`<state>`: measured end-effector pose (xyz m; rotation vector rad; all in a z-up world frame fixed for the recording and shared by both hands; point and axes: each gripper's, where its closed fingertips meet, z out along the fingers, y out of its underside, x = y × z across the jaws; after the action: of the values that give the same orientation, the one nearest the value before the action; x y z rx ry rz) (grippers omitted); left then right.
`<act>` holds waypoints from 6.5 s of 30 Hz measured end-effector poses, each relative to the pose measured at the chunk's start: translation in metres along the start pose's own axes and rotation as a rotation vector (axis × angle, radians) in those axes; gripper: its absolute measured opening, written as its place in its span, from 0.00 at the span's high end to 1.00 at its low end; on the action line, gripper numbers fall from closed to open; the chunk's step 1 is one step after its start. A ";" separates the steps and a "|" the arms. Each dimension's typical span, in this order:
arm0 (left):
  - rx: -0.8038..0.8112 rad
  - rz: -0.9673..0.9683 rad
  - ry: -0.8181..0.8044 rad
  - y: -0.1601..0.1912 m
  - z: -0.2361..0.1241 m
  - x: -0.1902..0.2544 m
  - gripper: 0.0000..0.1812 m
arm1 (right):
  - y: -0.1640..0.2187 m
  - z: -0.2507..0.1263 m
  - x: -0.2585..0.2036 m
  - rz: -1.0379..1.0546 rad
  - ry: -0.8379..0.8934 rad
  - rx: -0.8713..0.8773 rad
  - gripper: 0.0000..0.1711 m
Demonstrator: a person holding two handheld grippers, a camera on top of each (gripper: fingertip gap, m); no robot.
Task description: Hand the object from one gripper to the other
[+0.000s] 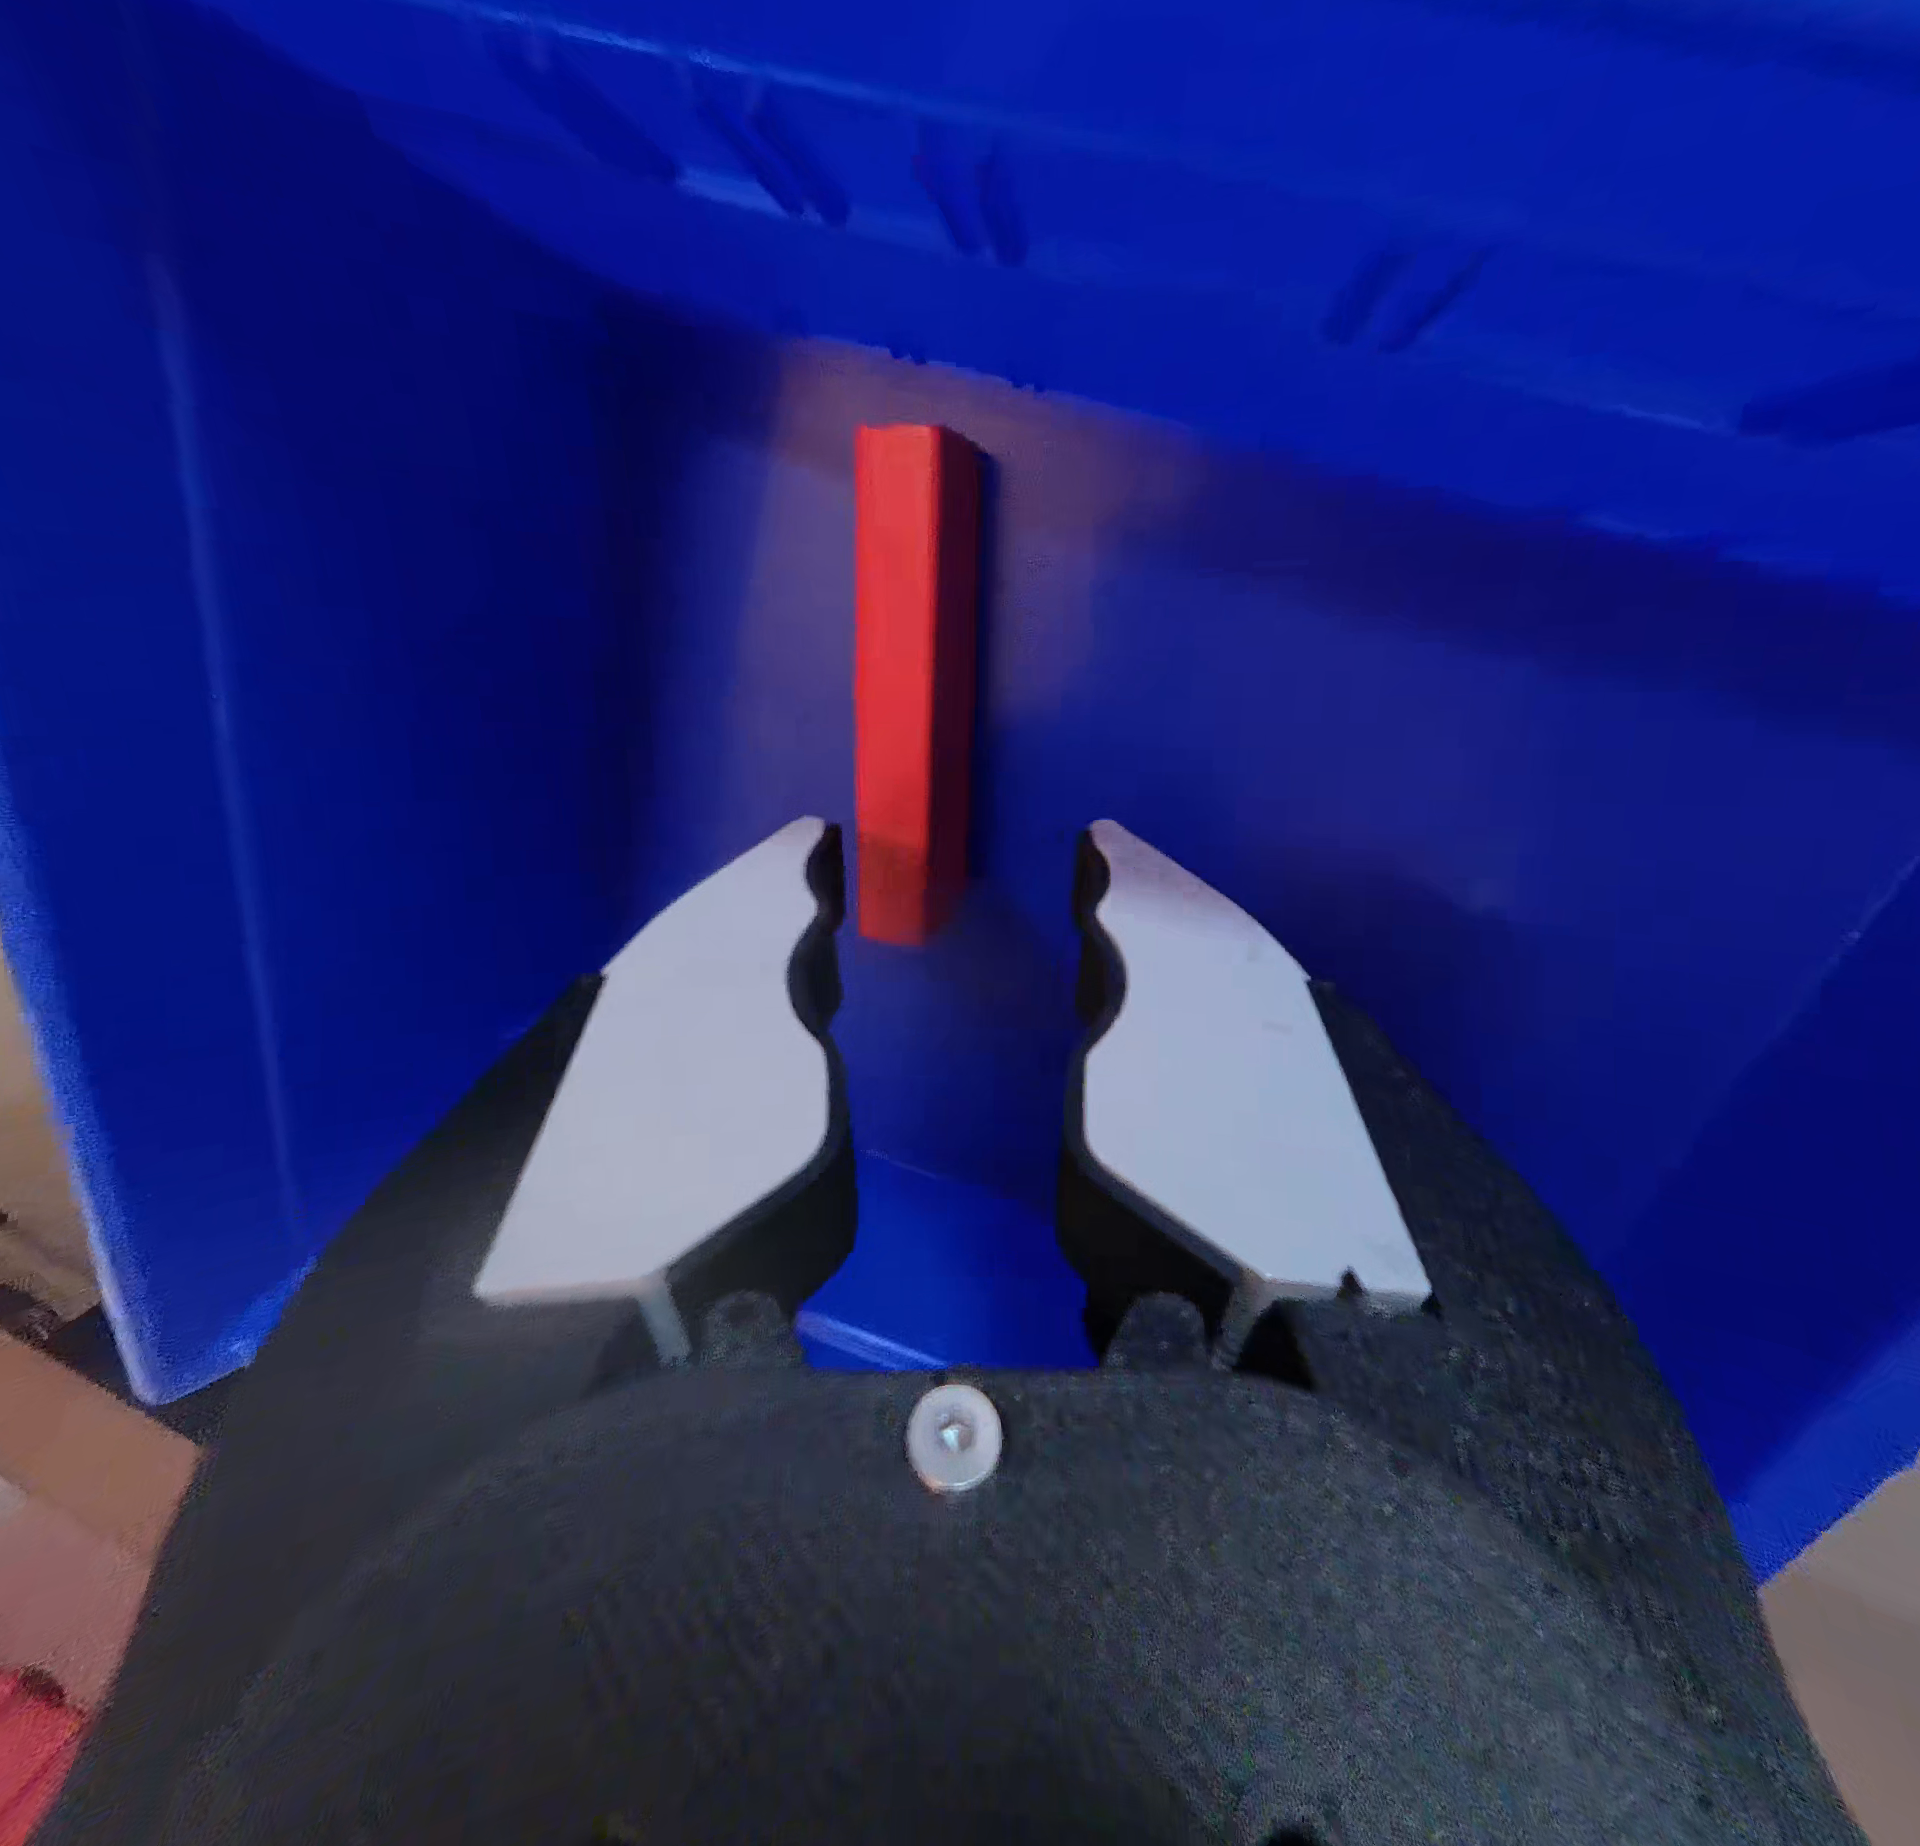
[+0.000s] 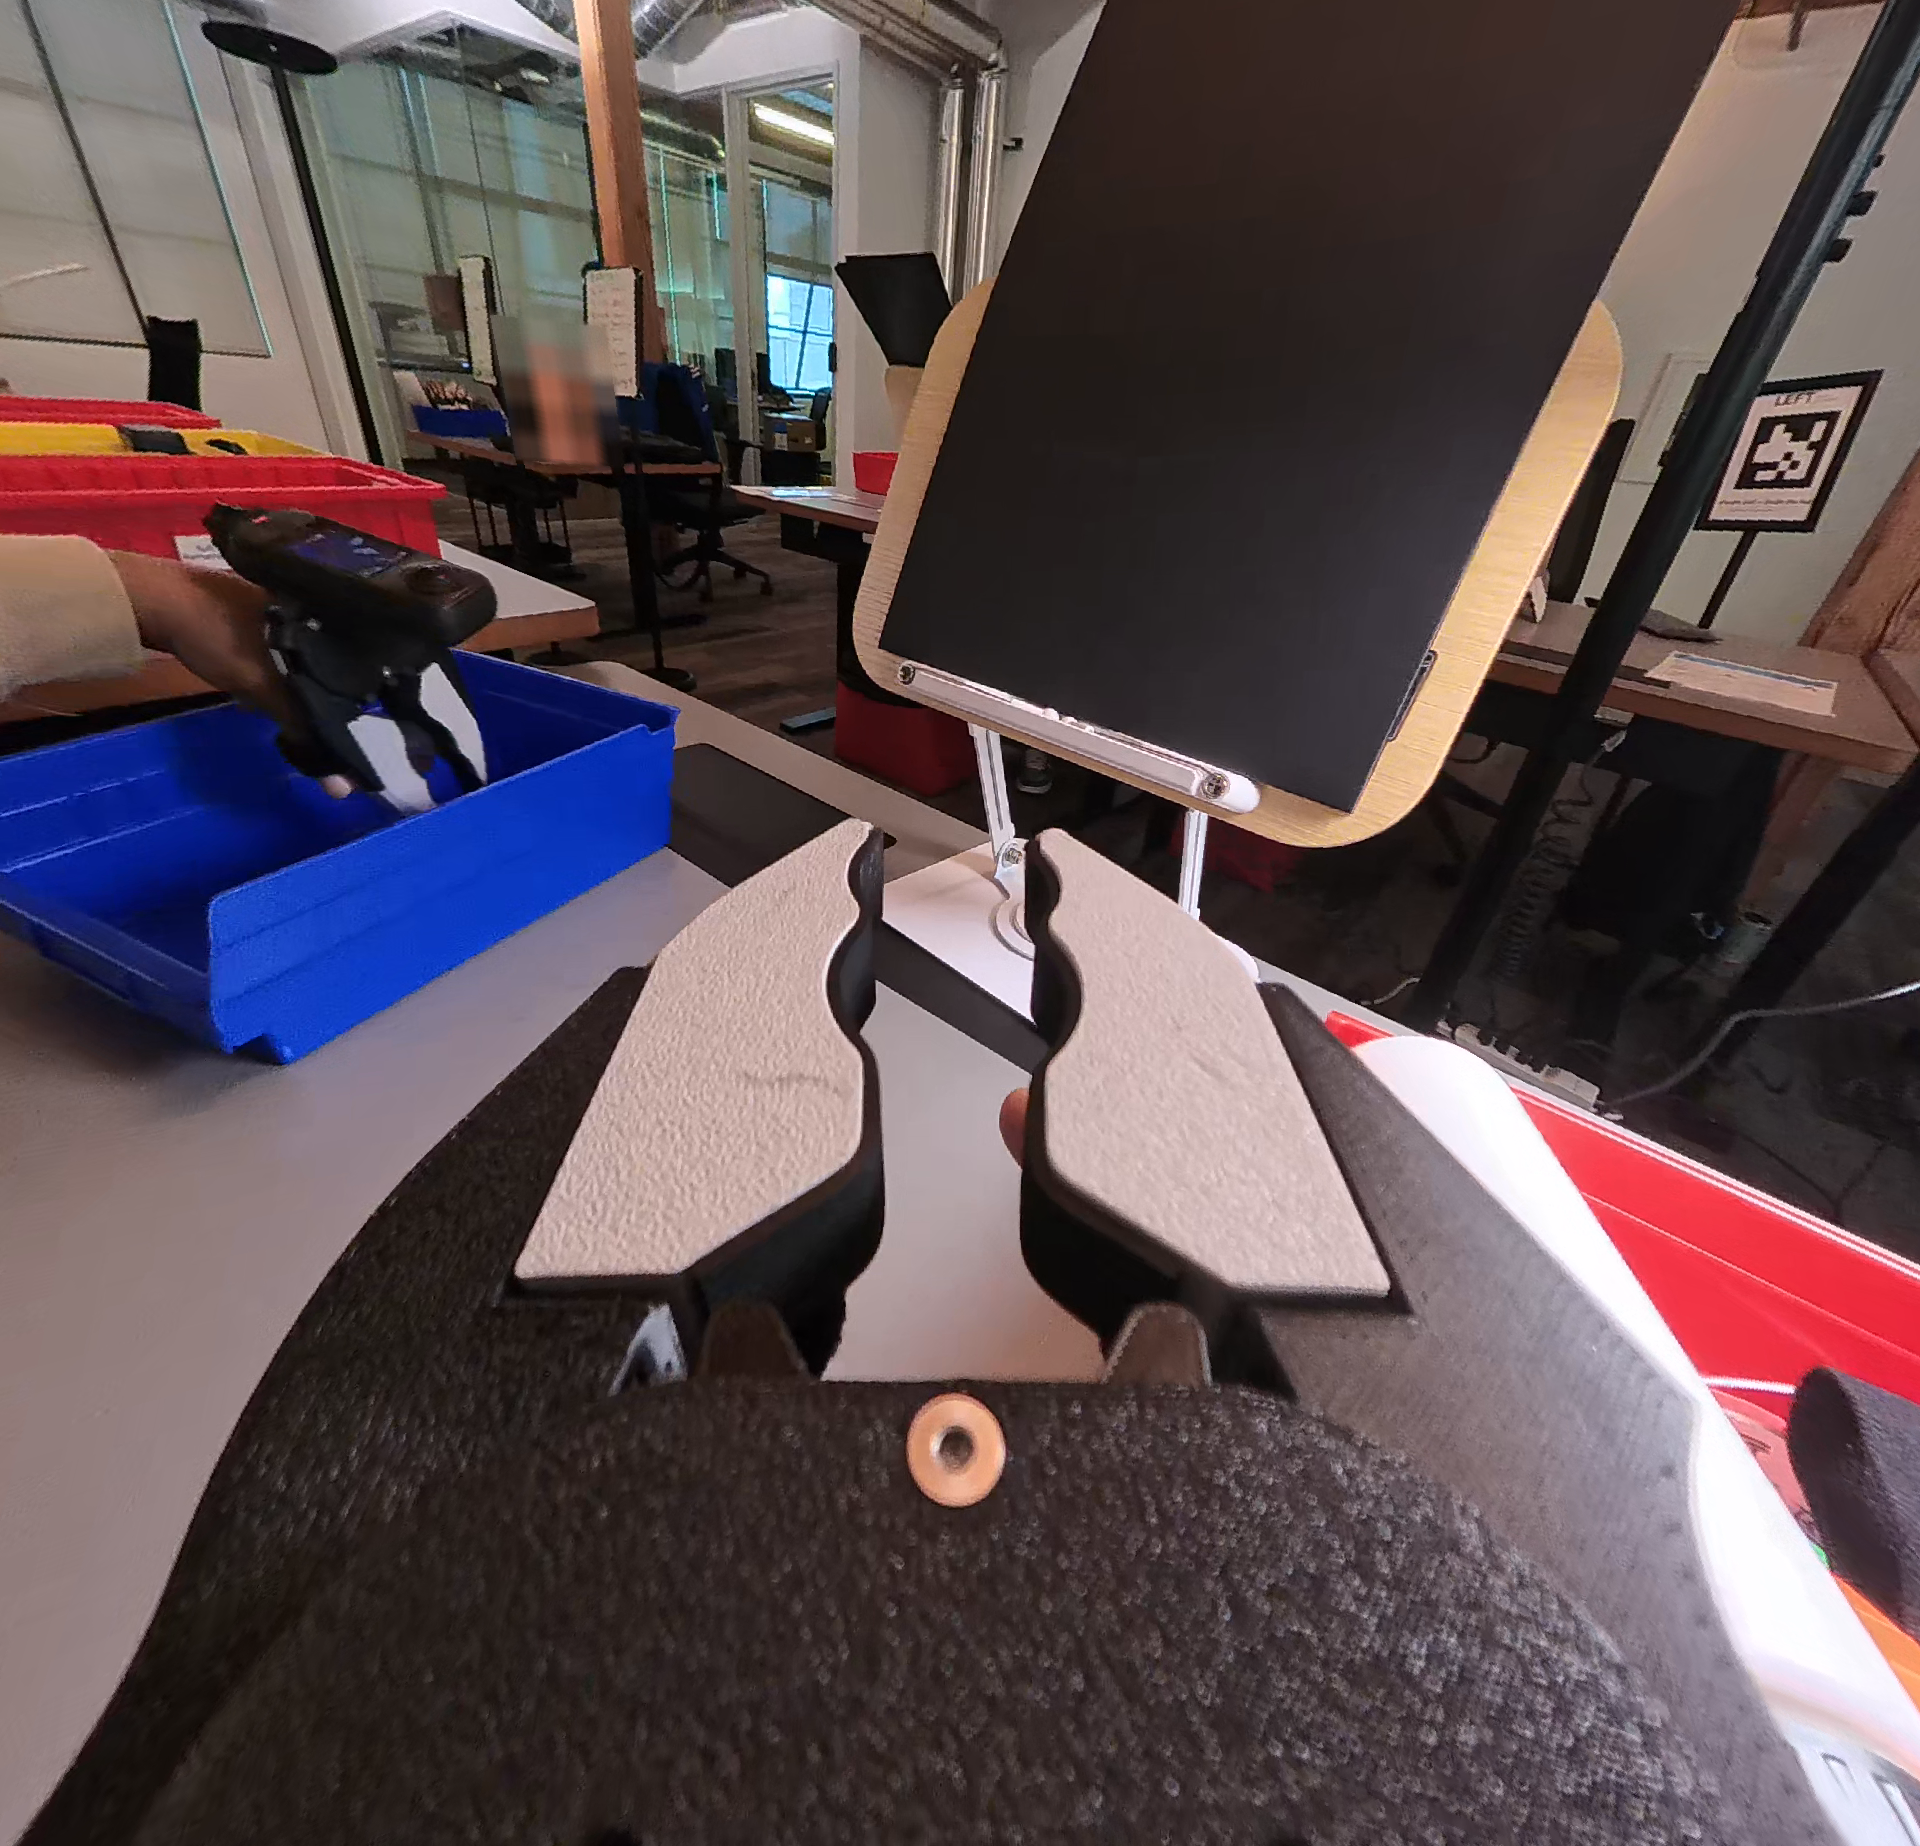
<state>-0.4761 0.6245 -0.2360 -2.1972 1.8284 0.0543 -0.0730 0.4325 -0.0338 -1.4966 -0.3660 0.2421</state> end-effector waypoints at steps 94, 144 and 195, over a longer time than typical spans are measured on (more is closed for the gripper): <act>1.382 0.115 0.616 -0.226 -0.240 0.278 0.91 | -0.016 -0.008 -0.209 0.100 -0.808 -0.051 0.91; 1.760 -0.421 0.899 -0.219 -0.273 0.209 0.81 | -0.039 0.003 -0.176 -0.605 -0.211 0.172 0.80; 1.272 0.053 0.578 -0.218 -0.235 0.267 0.91 | -0.022 -0.024 -0.180 0.033 -0.783 -0.050 0.87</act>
<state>-0.2478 0.3476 -0.0244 -1.2473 1.4063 -1.4152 -0.2314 0.3413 -0.0288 -1.4086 -0.9732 0.8565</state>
